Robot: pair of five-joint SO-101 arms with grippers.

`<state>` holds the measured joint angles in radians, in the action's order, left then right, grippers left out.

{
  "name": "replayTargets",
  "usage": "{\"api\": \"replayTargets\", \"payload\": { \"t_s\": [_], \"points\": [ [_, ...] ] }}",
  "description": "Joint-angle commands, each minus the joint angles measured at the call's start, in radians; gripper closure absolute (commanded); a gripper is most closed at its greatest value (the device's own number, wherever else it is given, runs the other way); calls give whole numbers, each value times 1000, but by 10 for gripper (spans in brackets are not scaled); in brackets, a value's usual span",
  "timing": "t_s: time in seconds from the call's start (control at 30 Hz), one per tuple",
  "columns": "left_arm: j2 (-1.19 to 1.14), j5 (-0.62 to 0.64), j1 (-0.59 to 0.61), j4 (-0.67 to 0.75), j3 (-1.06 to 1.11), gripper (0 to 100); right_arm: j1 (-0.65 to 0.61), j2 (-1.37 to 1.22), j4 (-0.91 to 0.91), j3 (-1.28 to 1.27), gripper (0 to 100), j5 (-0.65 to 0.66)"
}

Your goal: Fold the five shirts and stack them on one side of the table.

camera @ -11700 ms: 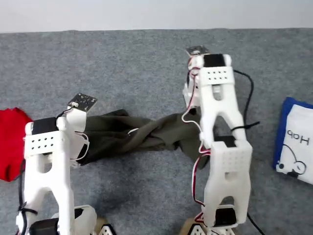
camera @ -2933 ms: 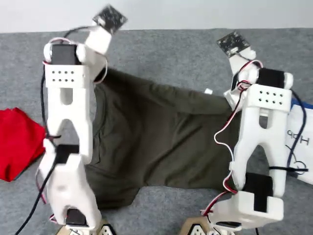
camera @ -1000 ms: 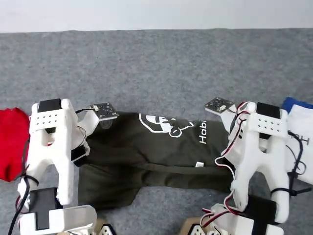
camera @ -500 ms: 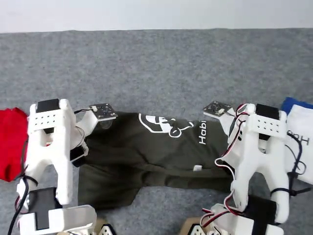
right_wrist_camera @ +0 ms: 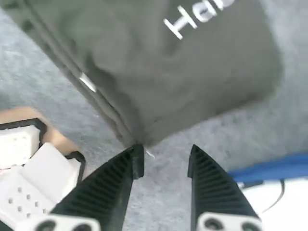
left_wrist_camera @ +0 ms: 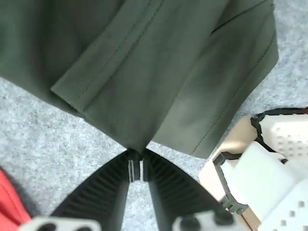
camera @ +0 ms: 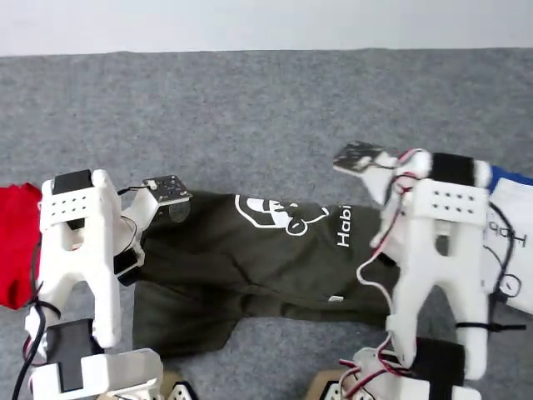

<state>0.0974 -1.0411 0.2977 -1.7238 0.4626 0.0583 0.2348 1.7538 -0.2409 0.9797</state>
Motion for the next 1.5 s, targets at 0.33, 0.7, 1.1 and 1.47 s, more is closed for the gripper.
{"api": "replayTargets", "payload": {
  "t_s": [0.33, 0.7, 1.1, 1.47],
  "points": [
    [38, 18, 0, -26, -10, 867, -344, 33, -174, -158, 988, -170],
    [48, 328, 95, -28, -335, 882, -443, -133, -309, -155, 988, -307],
    [49, 597, 164, -29, -515, 967, -659, -341, -305, -158, 988, -450],
    [49, 623, 195, -29, -547, 967, -727, -432, -260, -141, 988, -445]
  ]
}}
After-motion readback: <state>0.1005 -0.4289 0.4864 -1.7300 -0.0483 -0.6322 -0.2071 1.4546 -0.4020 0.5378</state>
